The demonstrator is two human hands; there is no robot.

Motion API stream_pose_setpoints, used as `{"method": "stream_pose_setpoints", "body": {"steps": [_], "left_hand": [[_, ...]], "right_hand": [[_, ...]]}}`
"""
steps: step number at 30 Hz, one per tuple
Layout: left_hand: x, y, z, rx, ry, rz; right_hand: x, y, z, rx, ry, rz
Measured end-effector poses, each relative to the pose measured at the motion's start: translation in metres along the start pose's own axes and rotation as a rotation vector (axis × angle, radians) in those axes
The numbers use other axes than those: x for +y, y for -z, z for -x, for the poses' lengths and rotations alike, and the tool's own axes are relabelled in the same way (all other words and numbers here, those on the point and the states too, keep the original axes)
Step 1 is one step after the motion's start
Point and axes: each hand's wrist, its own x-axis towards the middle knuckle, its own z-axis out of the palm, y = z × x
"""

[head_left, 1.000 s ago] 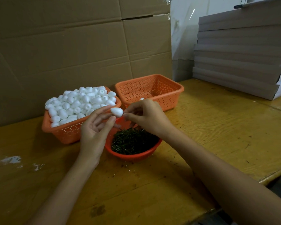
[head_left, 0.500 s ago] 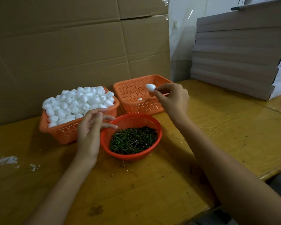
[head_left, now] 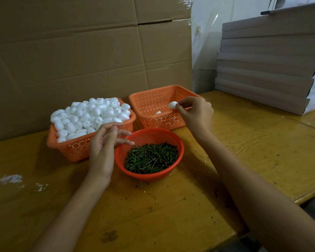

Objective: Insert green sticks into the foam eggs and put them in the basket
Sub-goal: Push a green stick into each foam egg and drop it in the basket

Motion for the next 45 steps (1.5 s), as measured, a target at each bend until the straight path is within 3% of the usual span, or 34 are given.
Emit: {"method": "stream_pose_setpoints", "body": {"steps": [13,17,20,24,27,31,36,45], "left_hand": [[0.002,0.0,0.001,0.013,0.011,-0.016],[0.001,0.001,0.0,0.011,-0.026,-0.072],[-0.002,0.013,-0.004,-0.007,-0.148,-0.378],[-0.004,0.037,-0.011,0.151,-0.458,-1.025],[-0.003,0.049,-0.015,0.271,-0.593,-1.229],[0.0,0.06,-0.018,0.322,-0.425,-1.37],[-0.006,0.065,-0.019,0.128,-0.156,-1.56],[-0.008,0.067,-0.023,0.159,-0.15,-1.511]], "right_hand": [[-0.003,0.003,0.001,0.065,0.019,0.041],[-0.01,0.003,0.002,0.131,0.111,0.035],[-0.015,0.0,0.007,0.114,0.198,0.02],[-0.017,-0.003,0.012,0.071,0.278,0.012],[-0.018,-0.005,0.014,0.029,0.306,0.01],[-0.019,-0.006,0.016,0.022,0.332,0.001],[-0.02,-0.004,0.016,0.029,0.339,-0.011],[-0.022,-0.004,0.017,0.035,0.351,-0.009]]}}
